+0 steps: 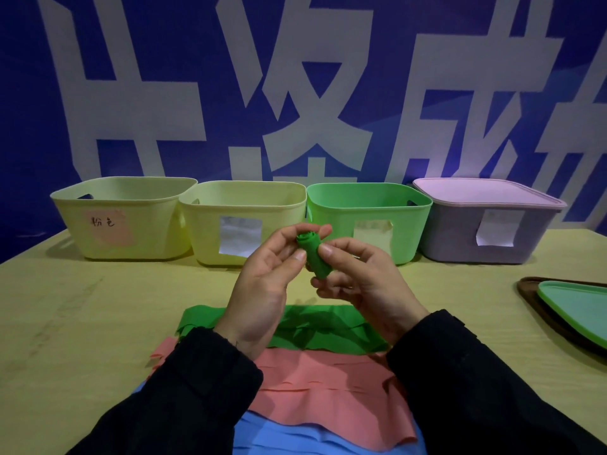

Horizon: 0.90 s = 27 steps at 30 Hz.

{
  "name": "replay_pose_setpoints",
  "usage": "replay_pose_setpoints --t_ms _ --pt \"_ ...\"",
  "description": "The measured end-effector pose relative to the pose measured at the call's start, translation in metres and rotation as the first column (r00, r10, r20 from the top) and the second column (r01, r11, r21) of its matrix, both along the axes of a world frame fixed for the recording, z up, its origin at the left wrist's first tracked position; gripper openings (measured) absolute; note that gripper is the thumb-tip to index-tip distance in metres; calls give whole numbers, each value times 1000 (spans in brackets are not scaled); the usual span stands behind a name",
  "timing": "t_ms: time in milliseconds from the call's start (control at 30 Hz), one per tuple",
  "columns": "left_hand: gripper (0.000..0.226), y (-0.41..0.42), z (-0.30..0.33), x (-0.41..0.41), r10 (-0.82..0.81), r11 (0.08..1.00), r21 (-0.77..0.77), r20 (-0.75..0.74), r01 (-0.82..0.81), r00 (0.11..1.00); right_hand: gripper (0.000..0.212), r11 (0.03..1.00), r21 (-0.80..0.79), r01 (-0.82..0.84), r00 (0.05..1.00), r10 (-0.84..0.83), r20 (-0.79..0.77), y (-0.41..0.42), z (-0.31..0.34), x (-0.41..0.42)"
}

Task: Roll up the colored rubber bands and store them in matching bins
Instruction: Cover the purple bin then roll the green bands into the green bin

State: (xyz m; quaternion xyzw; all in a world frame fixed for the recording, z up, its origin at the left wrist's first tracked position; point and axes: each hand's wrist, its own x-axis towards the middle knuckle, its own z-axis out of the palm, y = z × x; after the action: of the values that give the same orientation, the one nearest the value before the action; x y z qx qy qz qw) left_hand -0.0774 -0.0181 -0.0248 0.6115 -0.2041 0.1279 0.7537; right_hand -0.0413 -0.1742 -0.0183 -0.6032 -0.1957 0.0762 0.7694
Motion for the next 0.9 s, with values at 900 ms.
replay_pose_setpoints --t_ms 900 --pt "19 -6 7 11 334 915 229 30 -332 942 29 957 -191 220 891 -117 439 -28 8 18"
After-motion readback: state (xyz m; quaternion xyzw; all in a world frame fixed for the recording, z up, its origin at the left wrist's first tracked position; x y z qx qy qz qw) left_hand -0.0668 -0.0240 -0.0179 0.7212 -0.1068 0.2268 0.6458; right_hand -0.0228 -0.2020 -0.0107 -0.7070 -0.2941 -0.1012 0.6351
